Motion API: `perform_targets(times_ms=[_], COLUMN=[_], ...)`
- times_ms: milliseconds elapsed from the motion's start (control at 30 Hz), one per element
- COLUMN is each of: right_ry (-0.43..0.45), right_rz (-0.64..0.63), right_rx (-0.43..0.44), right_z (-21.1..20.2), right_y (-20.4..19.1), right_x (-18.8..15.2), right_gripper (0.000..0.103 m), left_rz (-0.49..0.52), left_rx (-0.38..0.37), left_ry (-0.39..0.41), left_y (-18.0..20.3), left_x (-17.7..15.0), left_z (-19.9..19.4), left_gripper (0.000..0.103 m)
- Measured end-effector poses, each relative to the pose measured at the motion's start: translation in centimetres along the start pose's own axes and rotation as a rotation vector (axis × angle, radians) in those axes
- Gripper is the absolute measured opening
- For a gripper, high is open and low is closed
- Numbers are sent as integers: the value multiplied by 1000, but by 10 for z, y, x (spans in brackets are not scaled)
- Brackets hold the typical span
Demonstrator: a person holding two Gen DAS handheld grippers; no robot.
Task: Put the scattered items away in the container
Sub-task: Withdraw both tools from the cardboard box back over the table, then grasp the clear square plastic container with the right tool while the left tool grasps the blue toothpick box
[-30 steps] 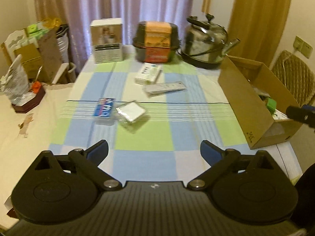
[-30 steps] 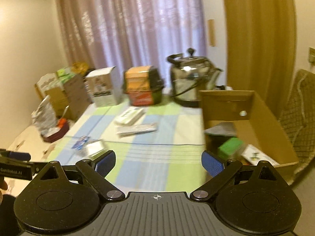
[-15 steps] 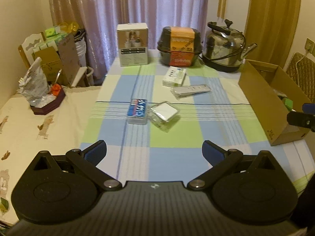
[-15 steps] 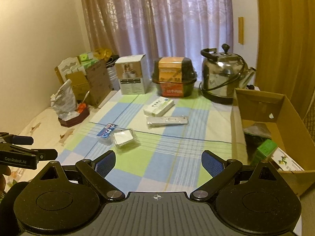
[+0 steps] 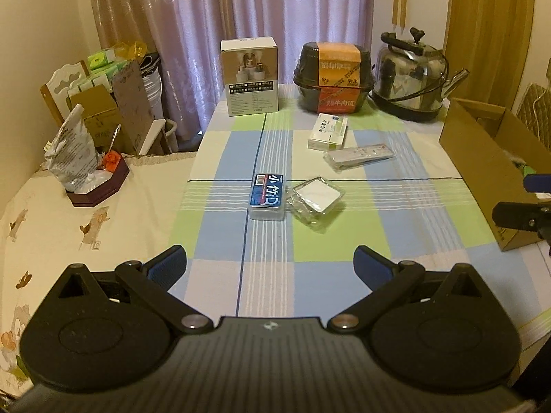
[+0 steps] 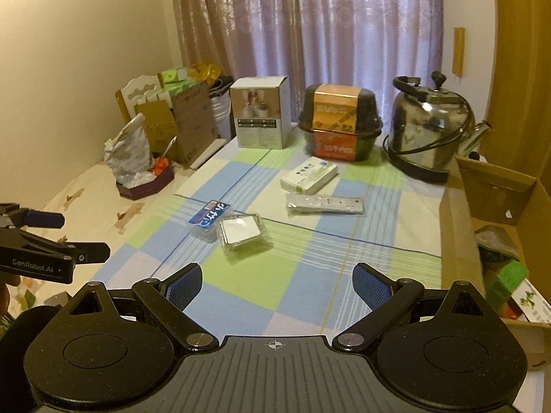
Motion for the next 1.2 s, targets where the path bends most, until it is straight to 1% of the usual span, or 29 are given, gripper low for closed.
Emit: perform_targets(times_ms=[167, 400, 633, 733, 933, 1067, 1200], right_ry=[-26, -66, -96, -109, -134, -169, -188], right_rz=[-8, -6, -17, -28, -53, -67, -90], right_rx=[0, 17, 43, 51, 78, 96, 138], right_z=[26, 59, 96, 113, 153, 189, 219], right_y=[-2, -1, -2, -3, -3, -1, -6], right_x=[-2, -2, 9, 15, 23, 19, 14], right_gripper=[99, 99, 99, 99, 99, 99, 99], left_rz=[2, 12, 26, 31, 59, 81, 87], left_rx=[-8, -16, -23, -40, -52, -44, -43], left_ry=[-10, -46, -68, -76, -86, -94, -100], left_y=[-5, -9, -10, -13, -24, -31, -37], left_x=[5, 6, 7, 9, 14, 15, 16], left_z=[17, 43, 67, 79, 108, 128, 146], left_gripper=[102, 102, 102, 102, 102, 102, 102])
Point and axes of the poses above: each gripper's, at about its wrist camera, not at the fingertips, and z roughly the way its jaws point, y to its right, x to its top, the point moved 9 cm from there along z, roughly the way its jaws point, and after that the axes turned 4 degrees about x, right-handed, at the moved point
